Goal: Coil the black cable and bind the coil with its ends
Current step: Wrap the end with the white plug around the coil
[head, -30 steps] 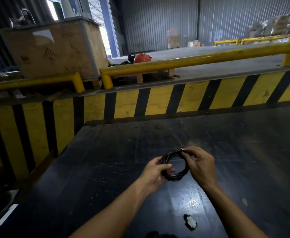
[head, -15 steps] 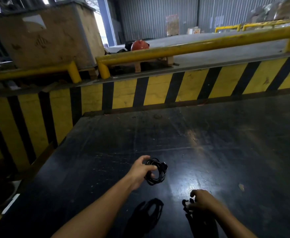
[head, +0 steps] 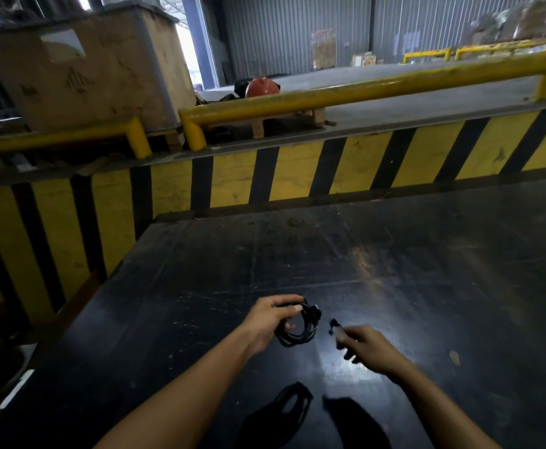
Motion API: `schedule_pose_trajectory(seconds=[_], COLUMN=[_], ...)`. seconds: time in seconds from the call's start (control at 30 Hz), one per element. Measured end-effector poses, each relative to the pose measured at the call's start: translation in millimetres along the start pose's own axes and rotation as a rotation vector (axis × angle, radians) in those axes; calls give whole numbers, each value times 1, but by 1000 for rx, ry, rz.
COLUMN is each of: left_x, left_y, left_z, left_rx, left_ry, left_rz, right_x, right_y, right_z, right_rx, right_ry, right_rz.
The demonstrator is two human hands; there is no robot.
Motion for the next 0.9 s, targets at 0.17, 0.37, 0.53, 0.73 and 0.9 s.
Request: schedule_pose_trajectory(seconds=[0.17, 0.37, 0.53, 0.73, 0.9], left_x=[32, 75, 92, 99, 108], left_y=[-1, 6, 9, 13, 11], left_z=[9, 21, 25, 30, 27], left_rx=[-26, -182, -188, -157, -88], left_ry=[-32, -55, -34, 18, -23], left_rz=[52, 121, 142, 43, 38], right_x=[-83, -126, -136, -143, -149], right_y=[1, -3, -2, 8, 24], right_z=[-45, -73, -77, -72, -72], right_rx=[-9, 11, 142, 330, 362], right_ry=[-51, 87, 135, 142, -124], right_rz=[-270, -411, -535, -670, -771])
Point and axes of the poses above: each hand's wrist, its own y-axis away from the middle knuckle, its own z-axis out of the palm, x = y × z, the point moved 4 cm from there along -y, towards the middle knuckle, and after that the axes turned 1 degree about -z, right-handed, at the moved point
